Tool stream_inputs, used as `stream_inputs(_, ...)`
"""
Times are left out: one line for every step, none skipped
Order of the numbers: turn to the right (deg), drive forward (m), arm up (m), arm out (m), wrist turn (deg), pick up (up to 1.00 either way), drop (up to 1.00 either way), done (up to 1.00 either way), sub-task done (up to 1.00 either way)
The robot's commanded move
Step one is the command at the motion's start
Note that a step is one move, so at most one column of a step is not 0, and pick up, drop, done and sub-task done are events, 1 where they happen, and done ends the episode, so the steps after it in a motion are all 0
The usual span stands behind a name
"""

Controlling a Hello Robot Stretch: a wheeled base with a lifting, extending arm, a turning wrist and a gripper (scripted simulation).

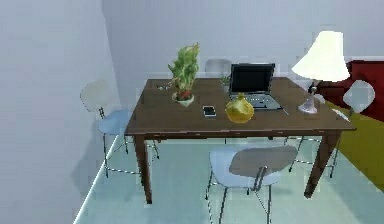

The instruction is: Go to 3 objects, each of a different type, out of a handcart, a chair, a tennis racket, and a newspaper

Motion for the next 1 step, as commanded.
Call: stream_inputs(15.0,0.00,0.00,0.00,0.0,0.00,0.00,0.00,0.00)
